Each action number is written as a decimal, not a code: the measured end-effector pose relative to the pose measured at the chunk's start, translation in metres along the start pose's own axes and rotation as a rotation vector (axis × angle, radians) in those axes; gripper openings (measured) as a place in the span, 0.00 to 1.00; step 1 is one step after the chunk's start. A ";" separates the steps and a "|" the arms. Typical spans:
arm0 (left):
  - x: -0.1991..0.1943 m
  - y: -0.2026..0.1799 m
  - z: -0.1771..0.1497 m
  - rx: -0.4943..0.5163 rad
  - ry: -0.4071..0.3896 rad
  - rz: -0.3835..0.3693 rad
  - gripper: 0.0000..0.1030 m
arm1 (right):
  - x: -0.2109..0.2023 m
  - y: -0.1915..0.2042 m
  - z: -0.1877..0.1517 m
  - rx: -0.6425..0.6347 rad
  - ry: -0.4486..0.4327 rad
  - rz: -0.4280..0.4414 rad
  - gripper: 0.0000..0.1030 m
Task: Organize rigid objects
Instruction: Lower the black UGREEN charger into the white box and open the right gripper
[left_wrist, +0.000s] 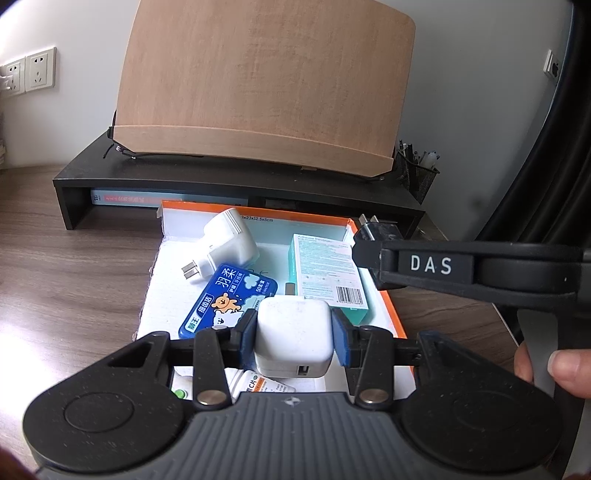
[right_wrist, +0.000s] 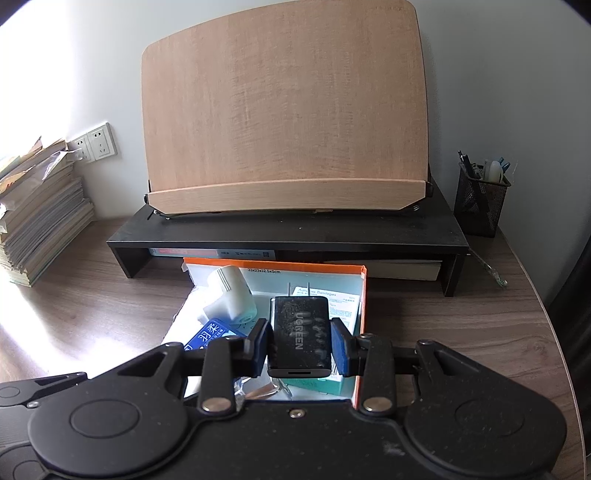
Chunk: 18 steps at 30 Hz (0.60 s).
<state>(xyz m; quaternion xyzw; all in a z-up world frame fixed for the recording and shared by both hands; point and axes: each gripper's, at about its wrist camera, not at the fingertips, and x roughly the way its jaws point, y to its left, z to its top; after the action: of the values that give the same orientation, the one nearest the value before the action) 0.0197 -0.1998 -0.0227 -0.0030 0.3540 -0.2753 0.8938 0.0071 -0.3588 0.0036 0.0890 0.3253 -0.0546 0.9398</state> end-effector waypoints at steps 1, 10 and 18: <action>0.000 0.000 0.000 0.000 0.000 0.000 0.41 | 0.001 0.000 0.000 0.000 0.002 0.001 0.42; 0.004 0.004 0.000 0.000 0.008 0.000 0.41 | 0.020 0.001 0.006 -0.004 0.025 0.002 0.42; 0.008 0.002 -0.001 0.005 0.025 -0.009 0.41 | 0.038 -0.003 0.013 0.009 0.026 0.002 0.45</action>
<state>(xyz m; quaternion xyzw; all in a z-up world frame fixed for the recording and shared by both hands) 0.0248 -0.2012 -0.0287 0.0010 0.3644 -0.2800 0.8882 0.0446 -0.3661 -0.0101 0.0944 0.3373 -0.0541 0.9351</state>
